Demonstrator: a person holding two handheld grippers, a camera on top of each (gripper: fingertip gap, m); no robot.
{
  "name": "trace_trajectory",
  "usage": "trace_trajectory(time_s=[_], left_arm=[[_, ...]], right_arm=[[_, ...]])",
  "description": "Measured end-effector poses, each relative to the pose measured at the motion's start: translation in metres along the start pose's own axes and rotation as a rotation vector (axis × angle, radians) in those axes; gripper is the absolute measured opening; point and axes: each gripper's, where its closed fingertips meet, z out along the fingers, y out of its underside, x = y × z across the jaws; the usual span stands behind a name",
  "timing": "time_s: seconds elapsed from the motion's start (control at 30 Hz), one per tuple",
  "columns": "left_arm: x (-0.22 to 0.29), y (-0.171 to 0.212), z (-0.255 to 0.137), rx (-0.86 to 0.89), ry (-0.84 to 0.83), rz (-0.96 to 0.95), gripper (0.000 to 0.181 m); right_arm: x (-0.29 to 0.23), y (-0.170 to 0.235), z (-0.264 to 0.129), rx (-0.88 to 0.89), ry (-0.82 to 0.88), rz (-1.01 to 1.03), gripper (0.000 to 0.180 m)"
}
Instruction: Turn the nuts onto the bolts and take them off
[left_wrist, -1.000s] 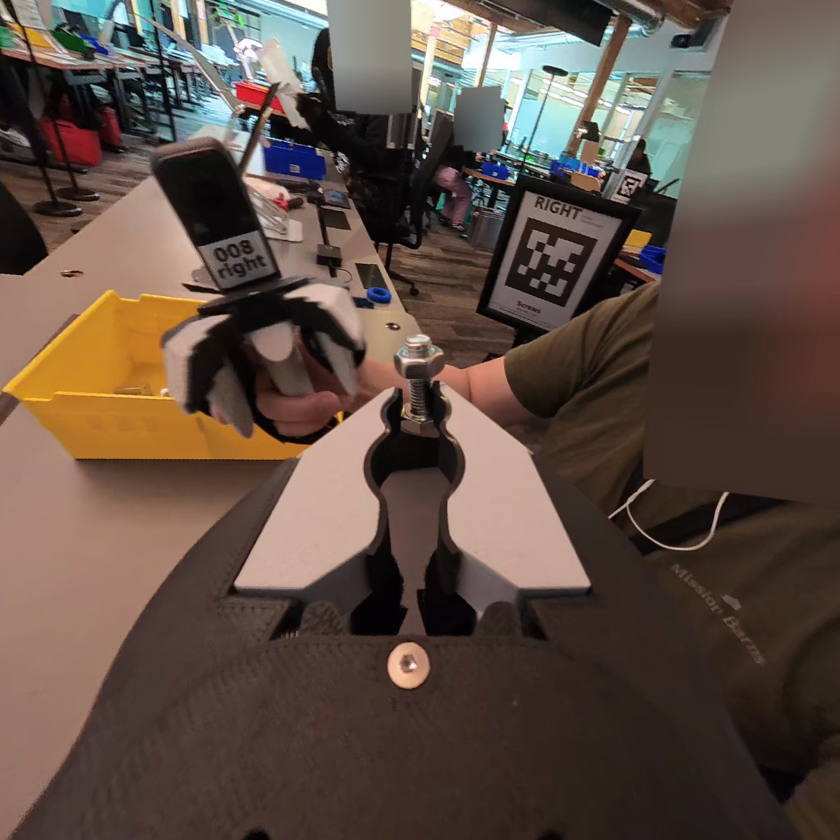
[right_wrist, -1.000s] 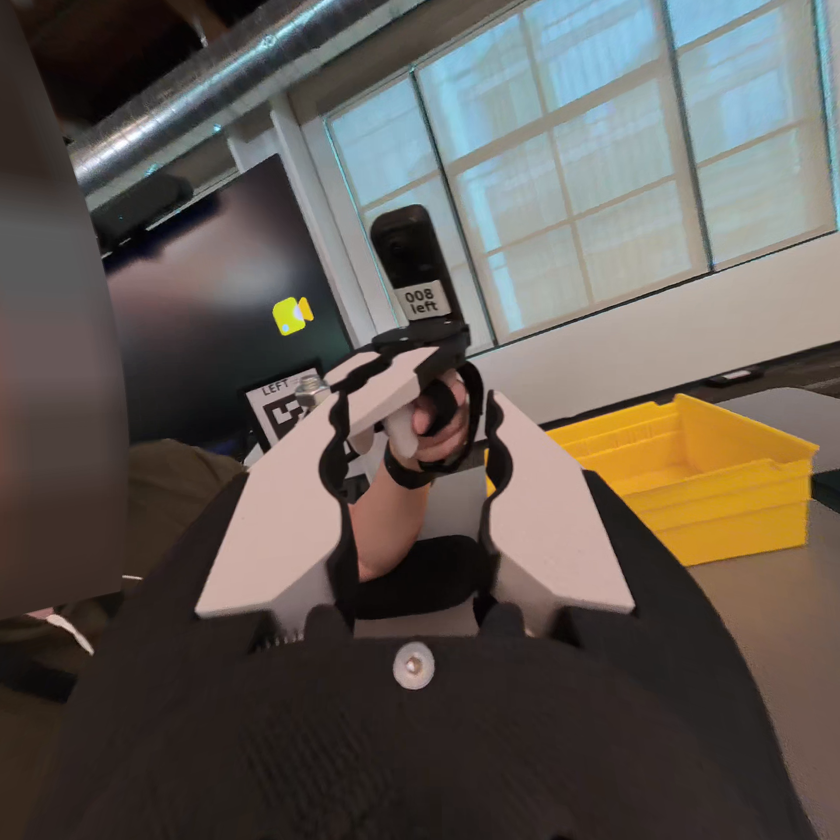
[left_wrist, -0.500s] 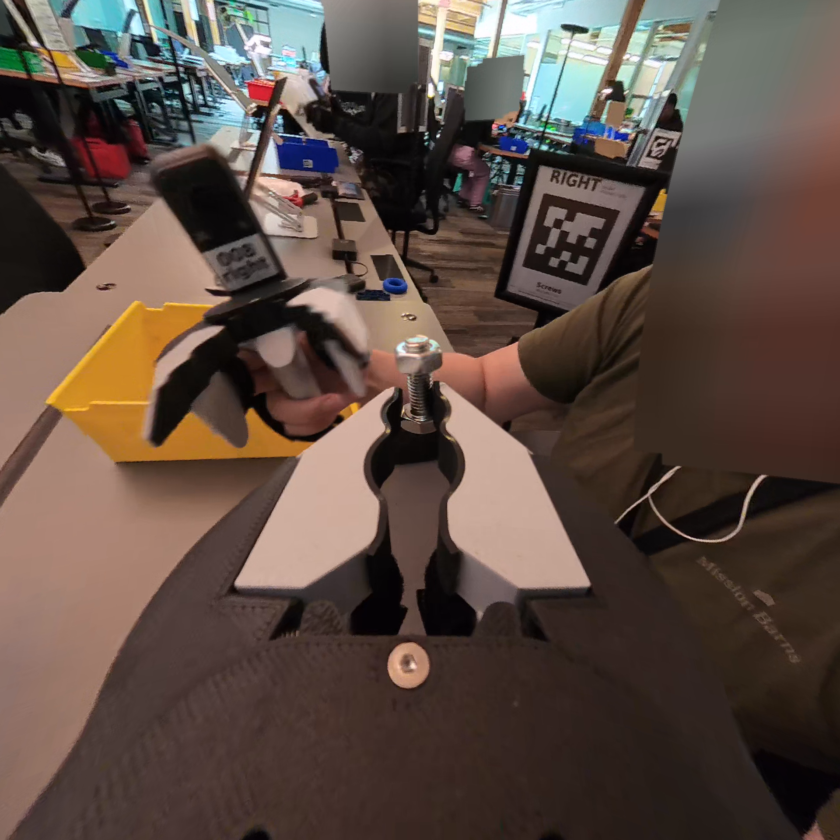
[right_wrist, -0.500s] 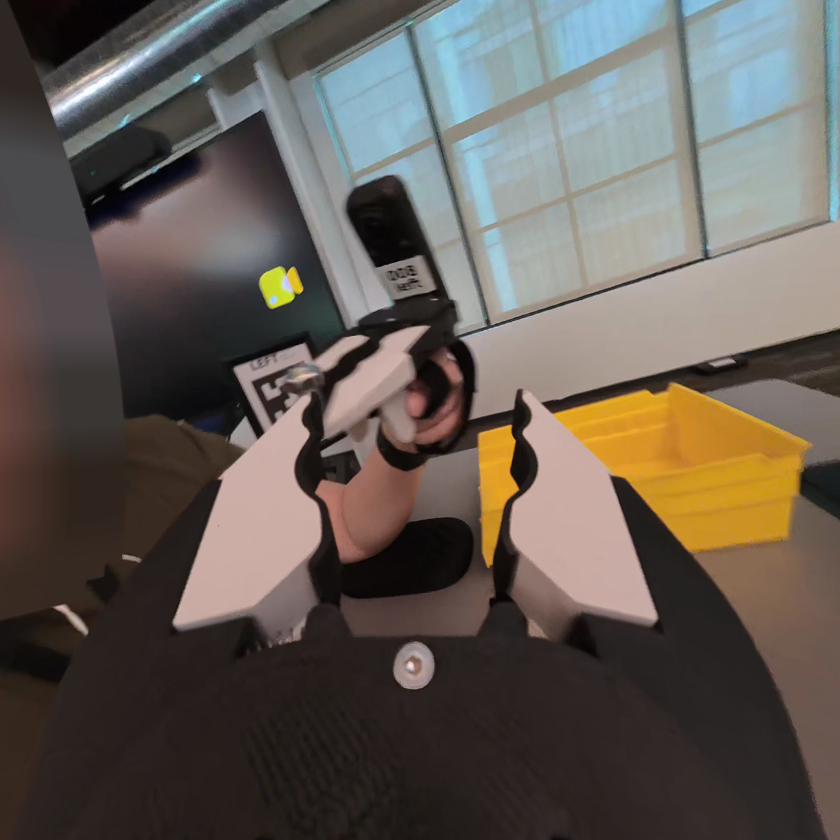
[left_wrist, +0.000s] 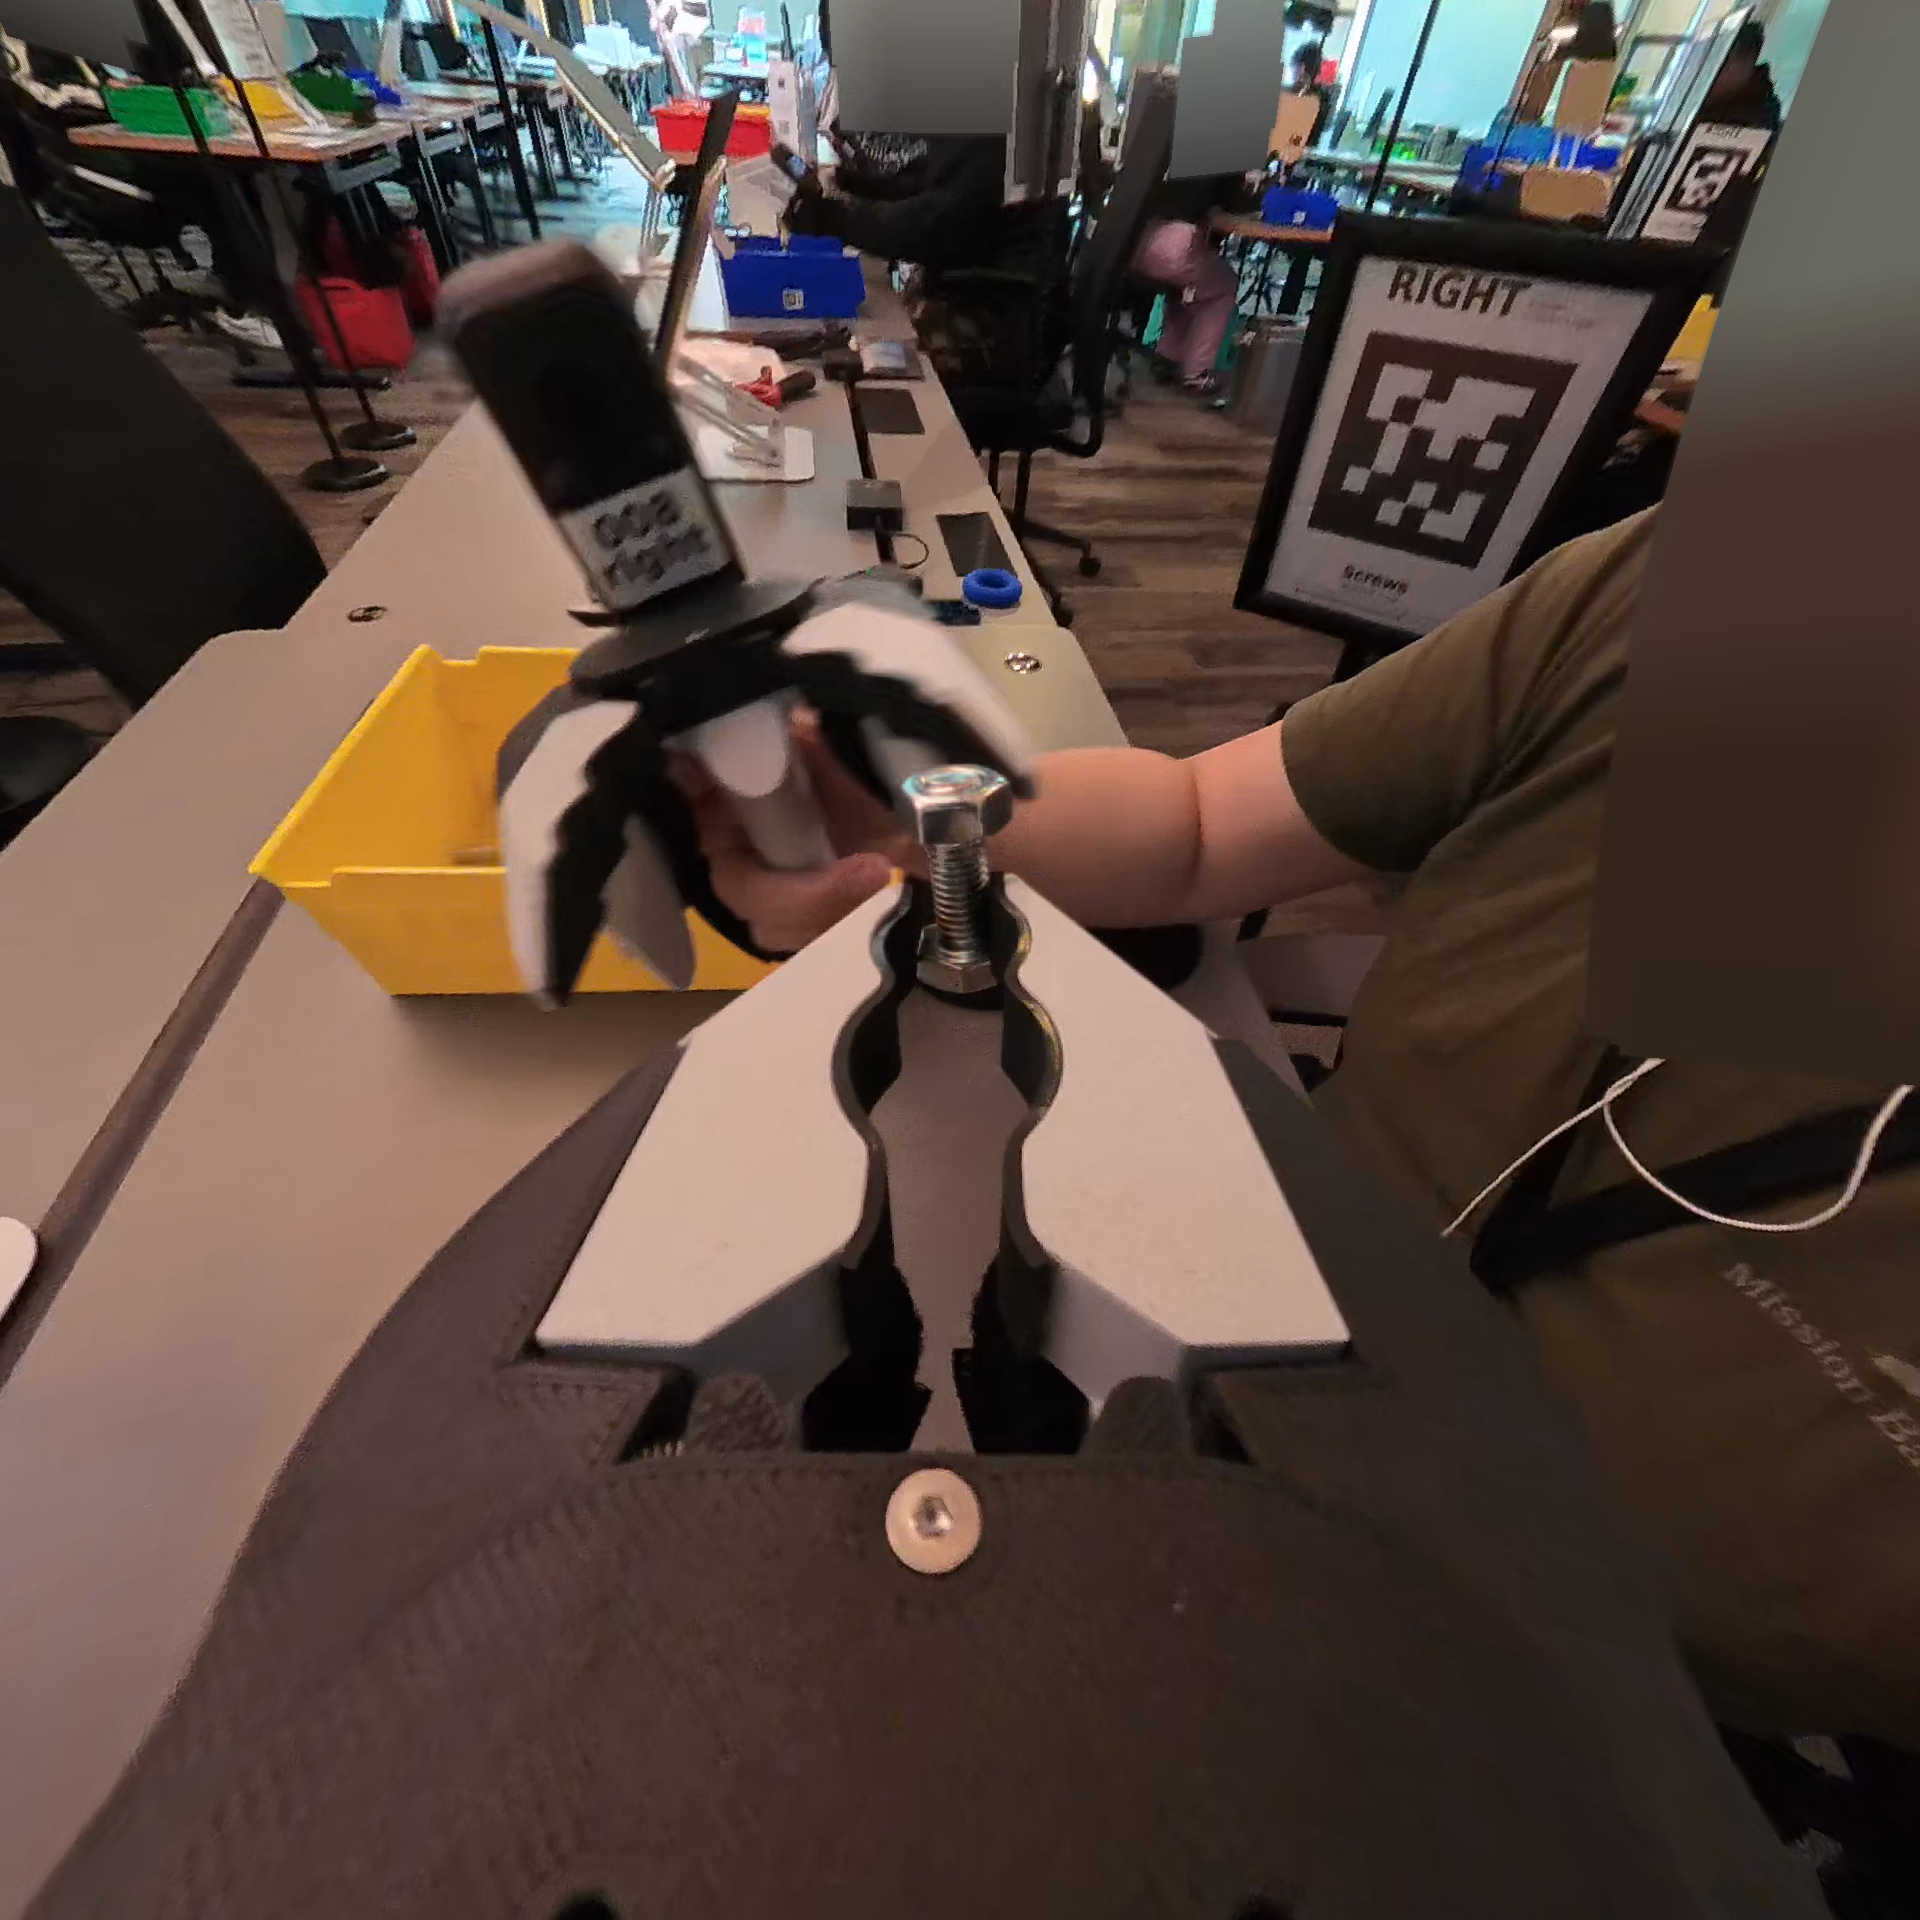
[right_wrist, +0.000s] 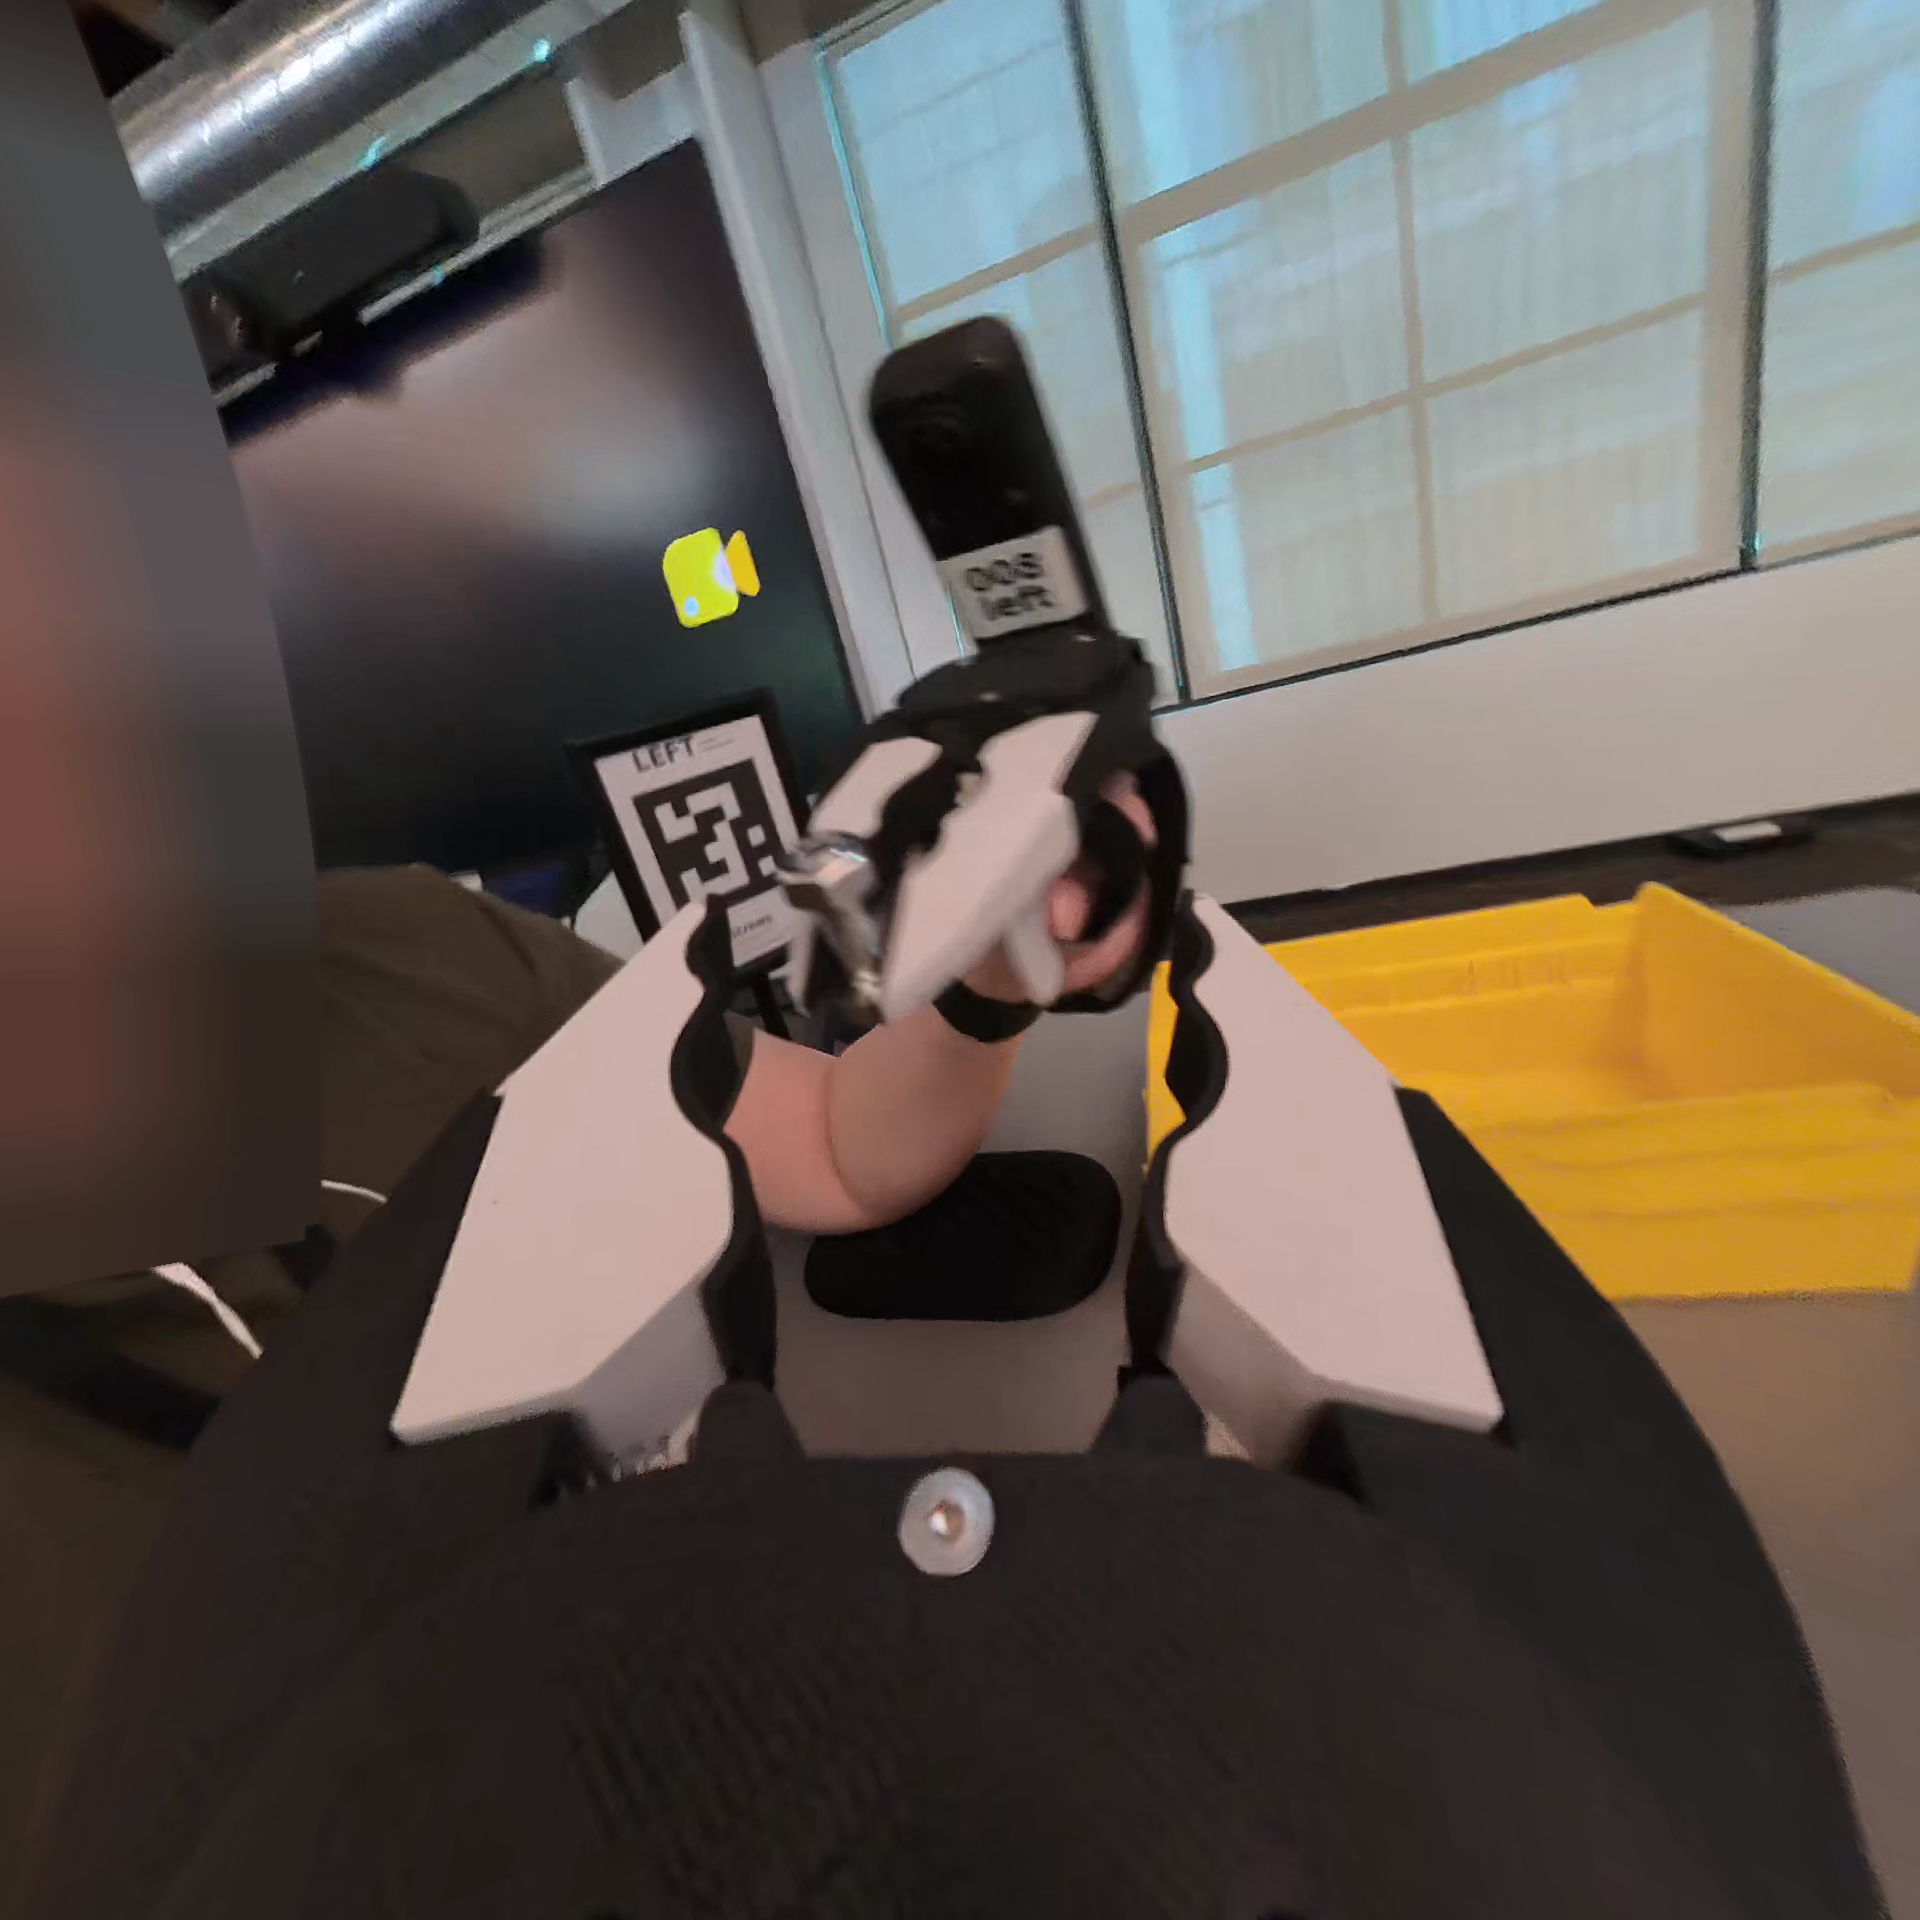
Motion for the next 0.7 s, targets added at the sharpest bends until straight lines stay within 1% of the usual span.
trace_trajectory(time_s=[0.07,0.13,0.2,0.23,0.27,0.3,0.4,0.47,0.53,0.6,0.63,0.67,0.7], left_arm=[[-0.002,0.003,0.003,-0.009,0.006,-0.013,0.011],[0.0,0.004,0.007,-0.009,0.03,-0.025,0.011],[0.001,0.003,0.008,-0.005,0.036,-0.028,0.011],[-0.001,0.001,0.006,0.006,0.02,-0.028,0.01],[0.001,-0.001,0.003,0.018,0.027,-0.026,0.01],[0.004,-0.003,0.0,0.026,0.05,-0.029,0.011],[-0.001,-0.005,-0.005,0.028,-0.004,-0.009,0.01],[-0.002,-0.002,-0.004,0.005,-0.018,0.002,0.01],[0.0,0.0,0.0,0.001,0.0,-0.003,0.011],[0.003,0.0,0.004,-0.001,0.015,-0.003,0.011],[0.003,-0.001,0.005,0.0,0.013,0.001,0.009],[-0.001,-0.002,0.004,0.005,-0.022,0.006,0.008],[0.0,-0.002,0.003,0.008,-0.022,0.018,0.007]], right_arm=[[-0.011,0.002,0.013,-0.025,0.013,-0.062,0.083],[-0.004,0.004,0.014,-0.03,0.05,-0.07,0.075],[0.008,0.002,0.0,0.009,0.043,-0.022,0.077],[0.013,0.0,-0.008,0.032,0.034,0.023,0.074],[0.022,-0.003,-0.015,0.055,0.055,0.061,0.066],[0.024,-0.005,-0.018,0.067,0.053,0.077,0.066],[0.001,-0.003,-0.005,0.009,0.001,0.016,0.07],[-0.012,0.0,0.009,-0.022,0.004,-0.066,0.072],[-0.013,-0.002,0.014,-0.01,0.025,-0.078,0.071],[-0.002,-0.002,0.006,0.003,0.041,-0.04,0.067],[0.006,-0.003,-0.003,0.015,0.043,-0.013,0.074],[0.016,-0.005,-0.013,0.039,0.056,0.034,0.064],[0.024,-0.009,-0.022,0.076,0.07,0.069,0.06]])
